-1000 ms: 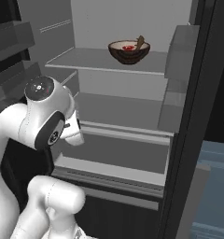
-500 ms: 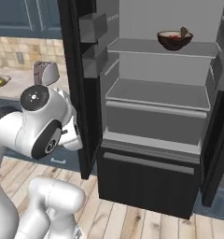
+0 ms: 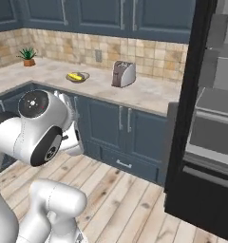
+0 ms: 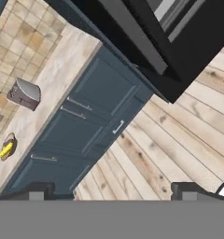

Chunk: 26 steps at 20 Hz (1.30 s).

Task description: Place the bowl with the eggplant and corn on the second highest shelf of the fridge. Place the bowl with the steak and fish on the top shelf of the fridge.

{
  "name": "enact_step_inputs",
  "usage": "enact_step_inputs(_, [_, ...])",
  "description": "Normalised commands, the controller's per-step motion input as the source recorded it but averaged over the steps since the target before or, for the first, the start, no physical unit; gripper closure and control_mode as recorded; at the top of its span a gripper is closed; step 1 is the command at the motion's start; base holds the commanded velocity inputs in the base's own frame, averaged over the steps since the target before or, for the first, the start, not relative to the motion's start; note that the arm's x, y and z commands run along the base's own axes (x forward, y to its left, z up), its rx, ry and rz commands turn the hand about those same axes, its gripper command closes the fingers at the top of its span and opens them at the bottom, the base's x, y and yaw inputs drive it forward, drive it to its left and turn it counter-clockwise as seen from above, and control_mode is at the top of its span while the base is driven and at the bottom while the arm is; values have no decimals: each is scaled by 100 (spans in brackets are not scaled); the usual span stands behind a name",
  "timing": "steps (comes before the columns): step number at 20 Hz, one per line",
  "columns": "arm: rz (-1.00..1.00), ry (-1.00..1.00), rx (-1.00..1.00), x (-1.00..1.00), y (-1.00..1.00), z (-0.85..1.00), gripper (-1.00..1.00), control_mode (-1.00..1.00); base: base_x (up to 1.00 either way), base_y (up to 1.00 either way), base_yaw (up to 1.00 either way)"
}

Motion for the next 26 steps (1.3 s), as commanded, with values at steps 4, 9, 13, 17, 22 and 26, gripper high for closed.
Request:
enact_step_inputs(4, [0, 0, 0, 0, 0, 0, -100, 100, 100, 75, 2])
enact_step_inputs(9, [0, 0, 0, 0, 0, 0, -100, 100, 100, 77, -8])
enact_step_inputs(13, [0, 0, 0, 0, 0, 0, -100, 100, 100, 86, -18])
enact_step_inputs(17, [0, 0, 0, 0, 0, 0, -100, 100, 100, 81, -30])
enact_step_inputs(22, [0, 0, 0, 0, 0, 0, -100, 100, 100, 37, -29])
enact_step_inputs(26, [0, 0, 0, 0, 0, 0, -100, 100, 95, 35, -28])
